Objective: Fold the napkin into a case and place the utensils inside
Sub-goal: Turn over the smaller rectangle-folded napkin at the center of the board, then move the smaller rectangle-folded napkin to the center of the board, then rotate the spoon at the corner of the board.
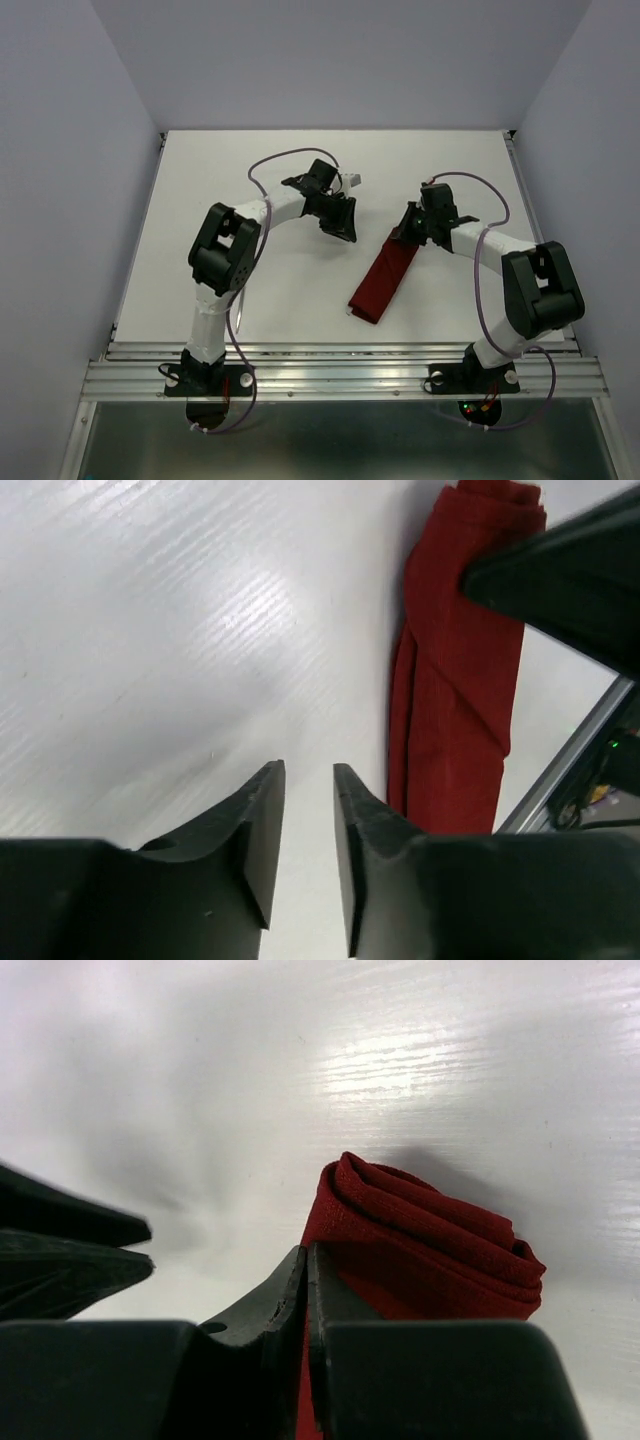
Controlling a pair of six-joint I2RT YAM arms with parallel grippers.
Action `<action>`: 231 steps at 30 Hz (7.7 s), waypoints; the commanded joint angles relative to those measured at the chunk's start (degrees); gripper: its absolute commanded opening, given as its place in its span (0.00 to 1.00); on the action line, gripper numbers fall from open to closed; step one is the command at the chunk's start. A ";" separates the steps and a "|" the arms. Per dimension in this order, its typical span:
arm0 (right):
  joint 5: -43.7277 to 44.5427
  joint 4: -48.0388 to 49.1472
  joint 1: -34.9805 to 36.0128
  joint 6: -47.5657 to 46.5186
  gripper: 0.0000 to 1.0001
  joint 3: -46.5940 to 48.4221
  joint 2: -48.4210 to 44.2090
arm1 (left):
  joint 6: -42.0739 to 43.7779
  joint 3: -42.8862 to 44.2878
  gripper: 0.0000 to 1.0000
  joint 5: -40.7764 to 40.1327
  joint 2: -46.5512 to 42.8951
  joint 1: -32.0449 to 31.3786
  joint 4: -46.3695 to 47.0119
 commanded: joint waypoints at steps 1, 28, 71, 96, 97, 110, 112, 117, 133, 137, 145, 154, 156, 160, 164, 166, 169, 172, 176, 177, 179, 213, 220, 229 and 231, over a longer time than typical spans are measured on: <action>3.28 0.49 0.31 -1.01 0.09 2.82 -0.34 | -1.32 -4.74 0.14 -1.68 -9.75 -1.40 0.94; 10.76 -2.15 0.31 -2.77 0.09 -0.77 -5.34 | -6.86 -20.23 0.00 0.79 -11.59 -12.56 8.77; 24.64 0.05 -0.74 1.53 0.09 1.06 7.83 | -4.58 -16.11 0.00 -9.85 -7.65 -7.20 2.62; 19.12 -6.63 -0.74 -3.56 0.58 0.81 -12.29 | -9.14 -25.93 0.71 -28.64 -34.52 12.81 -11.09; 18.76 -6.63 -0.74 -3.39 0.59 0.72 -12.20 | -10.02 -27.24 0.74 -29.87 -35.67 14.06 -11.19; 15.33 -6.11 -0.74 -2.77 0.65 0.10 -11.94 | -24.53 -39.03 0.81 -44.75 -38.06 18.38 -15.23; 15.33 -6.19 -0.74 -2.77 0.65 0.01 -12.03 | -25.32 -40.35 0.78 -43.95 -37.36 18.38 -14.18; 15.24 -6.19 -0.74 -2.51 0.65 -0.25 -12.20 | -26.64 -43.60 0.71 -42.90 -36.48 18.38 -12.25; 16.12 -6.72 -0.74 -2.42 0.65 -0.78 -13.79 | -36.56 -44.58 0.18 -26.47 -32.17 18.20 2.60; 15.77 -7.33 -0.74 -2.42 0.65 -0.87 -14.31 | -40.00 -37.47 0.33 -24.79 -28.66 18.20 4.02; 17.09 -8.48 -0.74 -2.33 0.65 -2.27 -17.04 | -39.66 -27.09 0.76 -26.19 -24.95 18.03 3.67; 15.68 -8.04 -0.74 -1.37 0.65 -3.24 -15.81 | -23.67 -15.67 0.69 -33.93 -21.21 11.53 -3.80; 15.59 -8.04 -0.74 -1.28 0.65 -3.24 -15.81 | -20.32 -11.45 0.69 -33.93 -18.91 8.72 -6.43; 15.59 -8.13 -0.74 -1.37 0.65 -3.41 -16.33 | -18.64 -7.05 0.69 -36.13 -12.41 6.34 -8.81; 15.68 -8.21 -0.74 -1.19 0.65 -4.03 -16.95 | -20.04 -6.87 0.69 -38.75 -8.97 6.86 -8.90; 15.68 -8.21 -0.74 -1.19 0.65 -4.03 -17.21 | -21.27 -7.48 0.68 -39.99 -8.09 7.73 -9.34; 15.77 -8.30 -0.74 -1.19 0.65 -4.20 -17.30 | -22.86 -10.71 0.68 -41.13 -9.14 9.23 -9.08; 15.85 -8.30 -0.74 -1.10 0.66 -4.21 -17.30 | -24.35 -16.43 0.68 -42.19 -13.08 11.52 -8.64; 15.68 -8.04 -0.74 -1.19 0.65 -4.29 -16.86 | -25.58 -24.60 0.67 -43.51 -17.66 13.28 -7.94; 15.59 -8.04 -0.74 -1.28 0.66 -4.29 -16.86 | -25.76 -27.49 0.68 -43.51 -18.54 13.37 -7.76; 15.50 -7.95 -0.74 -1.28 0.65 -4.29 -16.77 | -26.20 -29.97 0.68 -43.60 -21.00 13.37 -7.67; 13.75 -7.07 -0.74 -1.01 0.66 -3.68 -15.54 | -23.57 -38.33 0.44 -39.29 -34.02 -8.08 -14.09; 13.92 -7.16 -0.74 -1.01 0.66 -4.29 -16.16 | -20.05 -32.19 0.45 -42.63 -24.28 -6.24 -11.28; 14.36 -7.69 -0.74 -0.75 0.66 -4.82 -17.39 | -13.63 -16.20 0.46 -44.30 -14.06 5.02 -8.29; 14.36 -7.69 -0.74 -0.66 0.66 -5.17 -17.91 | -12.23 -10.86 0.47 -44.82 -11.87 7.03 -9.68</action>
